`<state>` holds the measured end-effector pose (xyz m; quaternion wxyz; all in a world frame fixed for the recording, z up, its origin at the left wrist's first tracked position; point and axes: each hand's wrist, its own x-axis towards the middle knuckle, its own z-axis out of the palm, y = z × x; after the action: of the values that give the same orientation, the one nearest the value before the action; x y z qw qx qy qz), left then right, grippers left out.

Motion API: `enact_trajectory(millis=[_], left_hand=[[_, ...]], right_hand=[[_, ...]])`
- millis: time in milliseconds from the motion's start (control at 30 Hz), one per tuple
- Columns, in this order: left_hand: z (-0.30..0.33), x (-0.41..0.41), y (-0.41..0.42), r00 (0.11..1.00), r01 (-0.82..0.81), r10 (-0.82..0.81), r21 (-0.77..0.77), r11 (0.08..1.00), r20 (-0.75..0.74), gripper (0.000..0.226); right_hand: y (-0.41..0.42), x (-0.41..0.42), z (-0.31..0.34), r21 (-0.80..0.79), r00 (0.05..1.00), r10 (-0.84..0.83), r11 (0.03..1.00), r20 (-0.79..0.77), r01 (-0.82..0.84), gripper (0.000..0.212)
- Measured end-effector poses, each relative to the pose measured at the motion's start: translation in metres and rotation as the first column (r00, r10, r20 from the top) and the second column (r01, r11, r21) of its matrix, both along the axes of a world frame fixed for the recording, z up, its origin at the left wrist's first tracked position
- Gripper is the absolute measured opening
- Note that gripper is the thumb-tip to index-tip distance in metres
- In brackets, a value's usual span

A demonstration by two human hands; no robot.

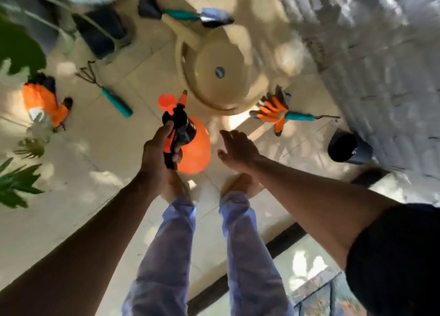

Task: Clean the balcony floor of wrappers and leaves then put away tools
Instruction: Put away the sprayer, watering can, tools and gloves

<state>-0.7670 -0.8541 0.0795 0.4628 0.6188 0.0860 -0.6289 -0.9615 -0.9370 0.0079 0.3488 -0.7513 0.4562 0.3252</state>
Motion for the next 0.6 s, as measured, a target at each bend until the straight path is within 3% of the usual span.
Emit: enact_trajectory(millis=[133,267,500,600], left_hand=[[-0.013,0.026,0.012,0.994,-0.08,0.072,0.089,0.993,0.087,0.031],[-0.033,0.043,0.024,0.982,-0.159,0.149,0.077,0.984,0.119,0.035],[-0.051,0.053,0.03,0.967,-0.237,0.226,0.087,0.968,0.115,0.033],[-0.054,0.054,0.025,0.967,-0.235,0.223,0.105,0.966,0.121,0.031]], right_hand=[[-0.006,0.038,-0.047,-0.136,0.977,0.202,0.969,-0.065,-0.209,0.079],[-0.016,0.066,-0.087,-0.207,0.959,0.265,0.937,-0.095,-0.28,0.092],[-0.036,0.097,-0.125,-0.132,0.952,0.199,0.963,-0.233,-0.234,0.104],[-0.049,0.107,-0.129,-0.125,0.964,0.089,0.985,-0.25,-0.123,0.088]])
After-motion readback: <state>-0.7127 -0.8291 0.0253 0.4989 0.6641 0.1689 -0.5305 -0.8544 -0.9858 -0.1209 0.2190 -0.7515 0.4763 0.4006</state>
